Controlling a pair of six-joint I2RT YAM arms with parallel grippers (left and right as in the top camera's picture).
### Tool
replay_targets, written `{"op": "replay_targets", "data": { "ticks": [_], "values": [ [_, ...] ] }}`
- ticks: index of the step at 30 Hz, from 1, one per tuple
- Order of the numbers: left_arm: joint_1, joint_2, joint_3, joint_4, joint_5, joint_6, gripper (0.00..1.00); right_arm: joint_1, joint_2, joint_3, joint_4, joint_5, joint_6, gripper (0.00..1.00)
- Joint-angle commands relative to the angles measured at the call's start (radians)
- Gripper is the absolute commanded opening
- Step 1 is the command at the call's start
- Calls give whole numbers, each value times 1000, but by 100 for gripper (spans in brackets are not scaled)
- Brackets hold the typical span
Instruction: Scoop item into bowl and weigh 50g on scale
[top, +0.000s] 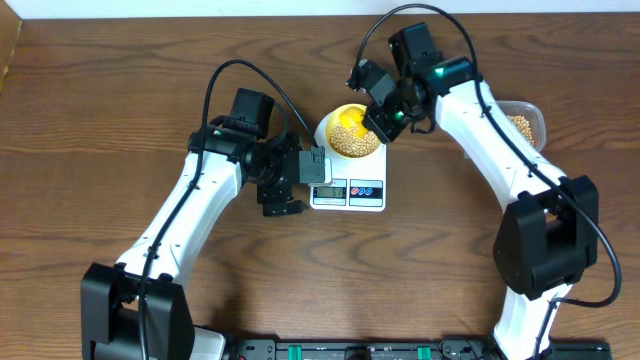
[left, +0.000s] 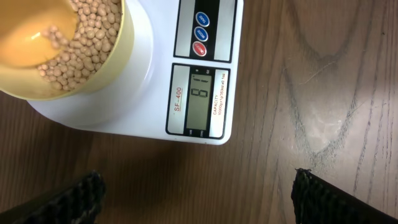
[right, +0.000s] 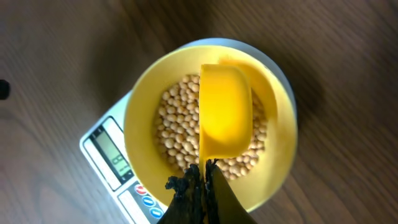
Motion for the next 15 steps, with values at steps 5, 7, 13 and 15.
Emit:
{"op": "replay_targets", "data": {
  "ticks": [5, 7, 13, 15],
  "values": [
    [5, -11, -3, -2, 23, 3, 98, -37, 27, -1, -23, -173, 103, 1],
    [5, -11, -3, -2, 23, 3, 98, -51, 27, -1, -33, -223, 102, 1],
    [5, -11, -3, -2, 23, 3, 97, -88, 27, -1, -42, -301, 133, 1],
    [5, -11, -3, -2, 23, 3, 98, -104, 27, -1, -42, -338, 158, 1]
  ]
}}
